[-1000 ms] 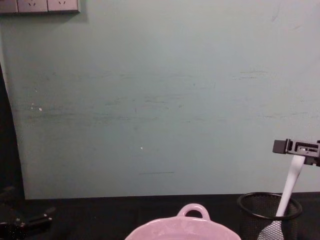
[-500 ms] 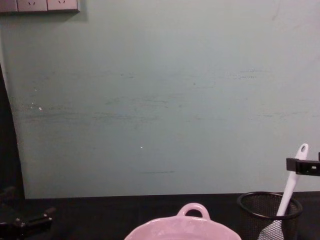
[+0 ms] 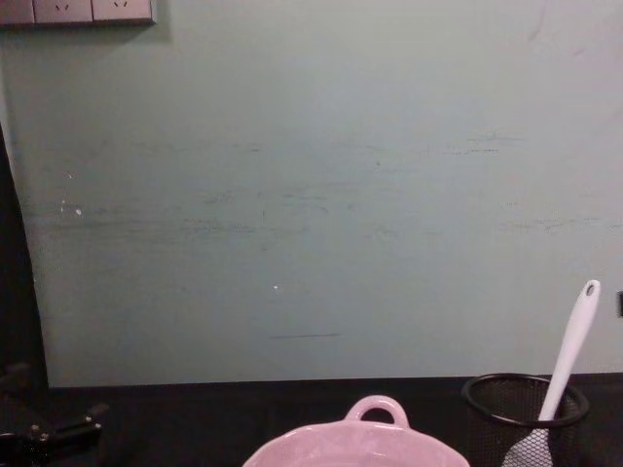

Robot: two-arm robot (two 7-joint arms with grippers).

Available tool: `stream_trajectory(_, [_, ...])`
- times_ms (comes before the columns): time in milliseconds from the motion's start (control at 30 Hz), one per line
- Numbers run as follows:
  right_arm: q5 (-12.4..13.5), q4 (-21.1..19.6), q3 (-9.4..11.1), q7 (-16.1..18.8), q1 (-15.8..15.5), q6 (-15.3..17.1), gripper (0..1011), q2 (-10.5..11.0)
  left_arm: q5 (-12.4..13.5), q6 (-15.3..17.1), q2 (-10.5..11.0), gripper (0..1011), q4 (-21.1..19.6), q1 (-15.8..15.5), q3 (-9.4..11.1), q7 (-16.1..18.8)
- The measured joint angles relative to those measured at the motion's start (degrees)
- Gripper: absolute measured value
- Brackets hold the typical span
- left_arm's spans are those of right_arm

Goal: Use the one hand to pick up the spoon and stir the clear water in the bowl.

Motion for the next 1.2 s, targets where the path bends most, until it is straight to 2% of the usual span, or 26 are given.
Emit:
stream_trajectory(133, [-0.8,-0.2,2.7,-3.1,-2.9,-2.8,1002,-1.3,0.0,0.0,0.0,1011,0.0,0.0,0.0,0.0])
stream_trajectory(167, [-0.8,-0.2,2.7,-3.1,-2.9,-2.8,1002,-1.3,0.0,0.0,0.0,1011,0.0,0.0,0.0,0.0])
stream_trajectory(233, [-2.0,1.5,4.4,-5.5,-4.1,-6.1,1003,-3.0,0.0,0.0,0.0,1011,0.0,0.0,0.0,0.0])
stream_trajectory(333, [-3.2,3.1,5.3,-6.9,-4.6,-9.1,1003,-4.2,0.0,0.0,0.0,1011,0.0,0.0,0.0,0.0])
stream_trajectory(367, [-4.1,4.2,5.8,-7.6,-4.8,-11.2,1003,-5.1,0.0,0.0,0.0,1011,0.0,0.0,0.0,0.0])
stream_trajectory(567, [-6.5,8.0,6.4,-8.5,-4.5,-15.6,1002,-7.2,0.0,0.0,0.0,1011,0.0,0.0,0.0,0.0])
stream_trajectory(867, [-7.4,11.7,6.2,-7.3,-3.1,-16.0,1003,-9.3,0.0,0.0,0.0,1011,0.0,0.0,0.0,0.0])
stream_trajectory(1033, [-7.0,11.9,7.0,-6.8,-2.9,-15.9,1003,-10.1,0.0,0.0,0.0,1011,0.0,0.0,0.0,0.0])
stream_trajectory(1200, [-7.0,11.8,6.9,-6.8,-3.0,-15.8,1003,-10.0,0.0,0.0,0.0,1011,0.0,0.0,0.0,0.0])
